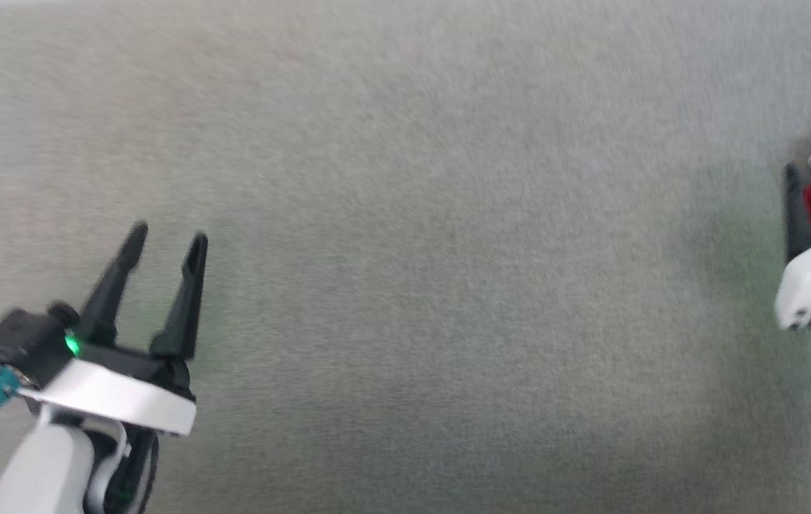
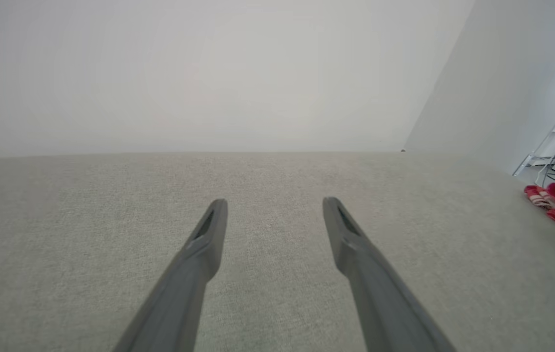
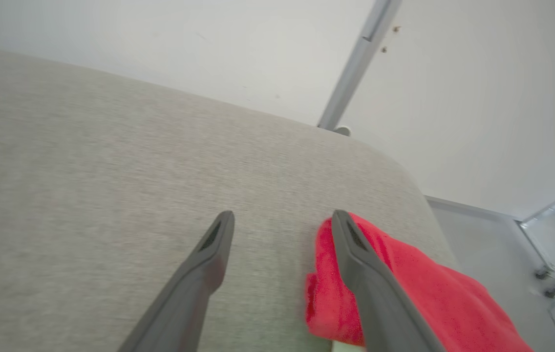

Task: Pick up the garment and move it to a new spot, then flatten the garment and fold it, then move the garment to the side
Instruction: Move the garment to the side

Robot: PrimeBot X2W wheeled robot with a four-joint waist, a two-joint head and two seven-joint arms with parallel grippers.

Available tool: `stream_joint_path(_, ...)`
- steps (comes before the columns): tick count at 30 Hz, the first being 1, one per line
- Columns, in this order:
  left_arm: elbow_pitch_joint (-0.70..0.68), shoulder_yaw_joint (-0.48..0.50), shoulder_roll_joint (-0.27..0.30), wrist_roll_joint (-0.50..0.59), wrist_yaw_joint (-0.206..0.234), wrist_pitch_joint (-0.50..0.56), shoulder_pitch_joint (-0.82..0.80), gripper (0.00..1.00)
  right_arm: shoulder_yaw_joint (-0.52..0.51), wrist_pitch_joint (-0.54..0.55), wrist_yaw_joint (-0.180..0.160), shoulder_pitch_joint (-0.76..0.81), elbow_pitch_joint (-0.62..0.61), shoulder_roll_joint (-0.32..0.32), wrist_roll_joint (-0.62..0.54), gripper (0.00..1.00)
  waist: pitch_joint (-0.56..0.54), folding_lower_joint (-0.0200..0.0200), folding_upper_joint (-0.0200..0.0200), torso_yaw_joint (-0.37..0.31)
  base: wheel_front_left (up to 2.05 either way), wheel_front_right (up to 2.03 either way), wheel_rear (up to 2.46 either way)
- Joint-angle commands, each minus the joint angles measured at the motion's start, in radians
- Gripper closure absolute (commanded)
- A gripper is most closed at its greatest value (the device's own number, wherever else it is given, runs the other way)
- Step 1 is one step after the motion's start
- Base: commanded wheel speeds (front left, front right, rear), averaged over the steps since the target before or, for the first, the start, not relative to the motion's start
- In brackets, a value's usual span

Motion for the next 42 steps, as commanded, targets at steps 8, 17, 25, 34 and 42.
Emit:
stream_joint_path(8, 0.105, 0.036, -0.077, 0.011, 0.002, -0.002, 0.131, 0.00, 0.097, -0.126, -0.002, 0.181, -0.010, 0.061, 0.108, 0.00, -0.213, 0.0000, 0.0000, 0.121, 0.00, 0.00, 0.00)
stream_joint_path(17, 0.114, 0.075, -0.110, 0.033, 0.002, -0.002, 0.229, 0.00, 0.077, -0.204, -0.002, 0.339, -0.088, 0.117, 0.184, 0.00, -0.299, 0.0000, 0.0000, 0.140, 0.00, 0.00, 0.00)
stream_joint_path(25, 0.065, 0.113, -0.123, 0.046, 0.002, -0.002, 0.311, 0.00, 0.039, -0.189, -0.002, 0.467, -0.222, 0.157, 0.184, 0.00, -0.340, 0.0000, 0.0000, 0.140, 0.00, 0.00, 0.00)
stream_joint_path(34, -0.004, 0.168, -0.140, 0.072, 0.002, -0.002, 0.398, 0.00, 0.036, -0.154, -0.002, 0.530, -0.324, 0.181, 0.194, 0.00, -0.358, 0.0000, 0.0000, 0.123, 0.00, 0.00, 0.00)
stream_joint_path(42, -0.026, 0.180, -0.141, 0.089, 0.002, -0.002, 0.410, 0.00, 0.038, -0.150, -0.002, 0.552, -0.343, 0.193, 0.203, 0.00, -0.364, 0.0000, 0.0000, 0.122, 0.00, 0.00, 0.00)
